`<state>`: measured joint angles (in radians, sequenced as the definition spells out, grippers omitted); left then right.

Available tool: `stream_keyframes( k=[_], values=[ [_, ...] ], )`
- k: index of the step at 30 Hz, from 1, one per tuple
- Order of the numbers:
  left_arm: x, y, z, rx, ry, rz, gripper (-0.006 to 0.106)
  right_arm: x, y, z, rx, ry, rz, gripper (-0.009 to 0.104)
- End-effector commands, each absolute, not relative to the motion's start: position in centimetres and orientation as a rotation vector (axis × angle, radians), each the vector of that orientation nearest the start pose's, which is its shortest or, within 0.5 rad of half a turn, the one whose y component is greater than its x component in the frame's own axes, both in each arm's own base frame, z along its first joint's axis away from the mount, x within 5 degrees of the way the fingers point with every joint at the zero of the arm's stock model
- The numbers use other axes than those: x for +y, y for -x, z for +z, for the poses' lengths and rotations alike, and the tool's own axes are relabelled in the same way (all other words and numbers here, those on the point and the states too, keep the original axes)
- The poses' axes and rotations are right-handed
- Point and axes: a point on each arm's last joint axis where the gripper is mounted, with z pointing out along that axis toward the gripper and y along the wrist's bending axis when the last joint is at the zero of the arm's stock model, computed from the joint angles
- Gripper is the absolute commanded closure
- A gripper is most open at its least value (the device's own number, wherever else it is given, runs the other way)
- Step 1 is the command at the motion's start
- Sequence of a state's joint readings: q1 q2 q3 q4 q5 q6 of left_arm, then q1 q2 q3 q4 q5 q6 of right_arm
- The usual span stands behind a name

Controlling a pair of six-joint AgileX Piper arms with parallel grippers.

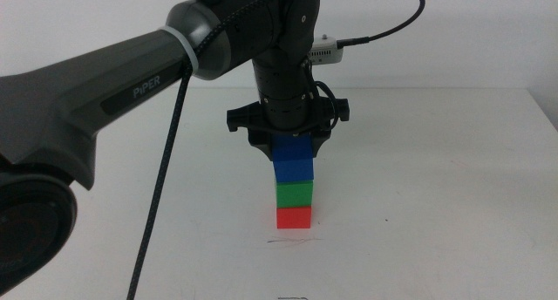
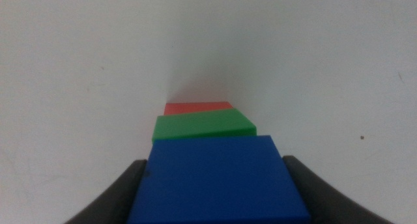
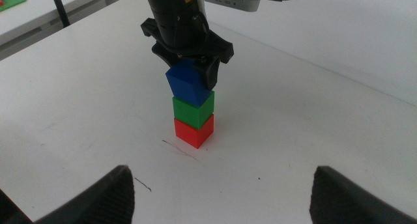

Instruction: Stack red cubes first, then green, then blue cubes in a specific spot.

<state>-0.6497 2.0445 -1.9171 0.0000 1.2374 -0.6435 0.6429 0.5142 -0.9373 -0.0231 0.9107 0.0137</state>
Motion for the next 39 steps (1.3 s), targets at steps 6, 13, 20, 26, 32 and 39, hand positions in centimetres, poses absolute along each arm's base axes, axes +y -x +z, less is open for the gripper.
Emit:
stream_keyframes(
  k=[6, 13, 20, 26, 32, 39],
  values=[
    [-25.8, -34.0, 31.5, 2.868, -0.064, -0.273, 0.021, 3.8, -5.5, 41.3, 1.811, 0.603, 0.394, 0.018],
    [-25.9, -33.9, 31.5, 2.873, -0.077, -0.286, 0.009, 3.8, -5.5, 41.3, 1.811, 0.603, 0.394, 0.018],
    [-25.7, -33.4, 32.7, 2.859, -0.099, -0.320, 0.009, 3.8, -5.5, 41.3, 1.811, 0.603, 0.394, 0.018],
    [-24.7, -32.5, 35.3, 2.792, -0.139, -0.340, 0.009, 3.8, -5.5, 41.3, 1.811, 0.603, 0.394, 0.018],
    [-22.6, -31.2, 39.0, 2.681, -0.143, -0.331, 0.009, 3.8, -5.5, 41.3, 1.811, 0.603, 0.394, 0.018],
    [-19.0, -28.5, 44.4, 2.471, -0.239, -0.202, 0.009, 3.8, -5.5, 41.3, 1.811, 0.603, 0.394, 0.018]
  ],
)
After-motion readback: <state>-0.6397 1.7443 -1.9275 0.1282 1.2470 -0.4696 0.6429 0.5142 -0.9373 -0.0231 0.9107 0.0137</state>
